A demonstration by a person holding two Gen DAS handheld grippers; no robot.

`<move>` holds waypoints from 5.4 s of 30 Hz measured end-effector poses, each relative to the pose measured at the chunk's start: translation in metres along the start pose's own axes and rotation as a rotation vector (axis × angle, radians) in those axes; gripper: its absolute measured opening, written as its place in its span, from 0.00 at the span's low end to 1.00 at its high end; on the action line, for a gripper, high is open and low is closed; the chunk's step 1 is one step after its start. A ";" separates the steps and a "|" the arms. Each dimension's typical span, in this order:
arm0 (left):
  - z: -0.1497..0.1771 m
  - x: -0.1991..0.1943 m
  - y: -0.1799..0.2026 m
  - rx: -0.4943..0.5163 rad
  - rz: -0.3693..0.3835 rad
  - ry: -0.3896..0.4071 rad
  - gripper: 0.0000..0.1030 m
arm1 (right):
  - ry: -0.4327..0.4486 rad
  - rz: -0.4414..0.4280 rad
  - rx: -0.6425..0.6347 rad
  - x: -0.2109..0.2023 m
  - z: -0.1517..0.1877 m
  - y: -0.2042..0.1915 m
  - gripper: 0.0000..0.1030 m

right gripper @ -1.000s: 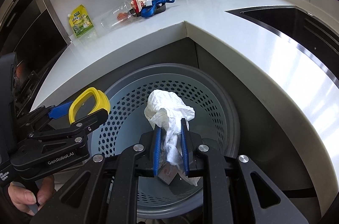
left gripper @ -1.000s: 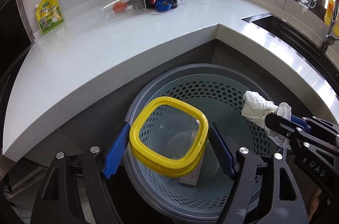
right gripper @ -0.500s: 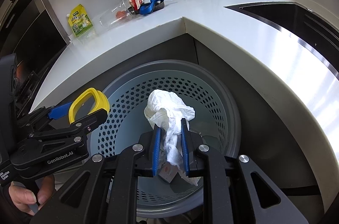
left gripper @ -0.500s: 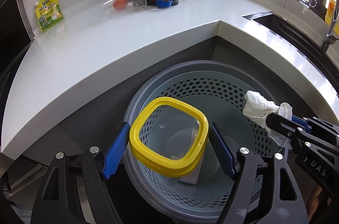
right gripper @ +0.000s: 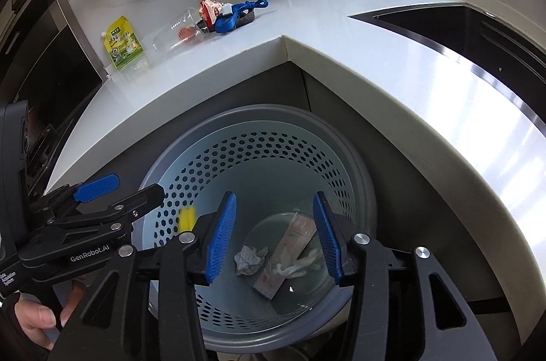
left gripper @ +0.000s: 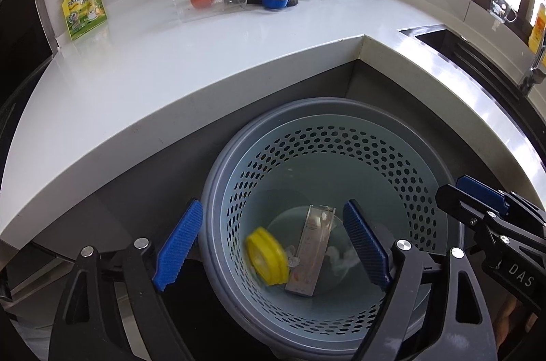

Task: Collect trash
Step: 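Open both grippers to drop the yellow lid and tissue into the bin, then move both grippers back over the counter toward the blue strap and cup, then close the right gripper on the white buckle of the blue strap, then close the left gripper on the rim of the clear plastic cup while the right gripper holds the strap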

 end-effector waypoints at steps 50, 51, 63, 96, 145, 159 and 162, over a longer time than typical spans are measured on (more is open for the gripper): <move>-0.029 -0.031 -0.018 -0.027 -0.019 0.088 0.92 | 0.082 -0.029 0.020 -0.014 -0.029 0.000 0.63; -0.032 -0.033 -0.019 -0.028 -0.021 0.094 0.93 | 0.086 -0.028 0.021 -0.015 -0.032 0.000 0.63; -0.081 -0.047 -0.049 -0.032 -0.093 0.197 0.94 | 0.154 -0.024 -0.024 -0.007 -0.082 -0.005 0.69; -0.200 0.018 -0.107 -0.116 -0.173 0.244 0.94 | 0.116 0.017 -0.163 0.131 -0.260 -0.077 0.70; -0.236 0.059 -0.080 -0.168 -0.321 0.278 0.94 | 0.080 -0.217 -0.169 0.152 -0.288 -0.061 0.01; -0.243 0.072 -0.089 -0.168 -0.538 0.221 0.94 | 0.069 -0.255 -0.138 0.152 -0.291 -0.057 0.01; -0.243 0.073 -0.094 -0.191 -0.536 0.211 0.94 | 0.067 -0.260 -0.133 0.152 -0.291 -0.056 0.01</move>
Point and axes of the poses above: each gripper's, at about its wrist camera, not at the fingertips, and x roughly the way its jaws point, y to its right, z to its underside, the point moved 5 cm from there along x, roughly the way its jaws point, and after that the axes turned 12 degrees about z, right-handed, at the moved point
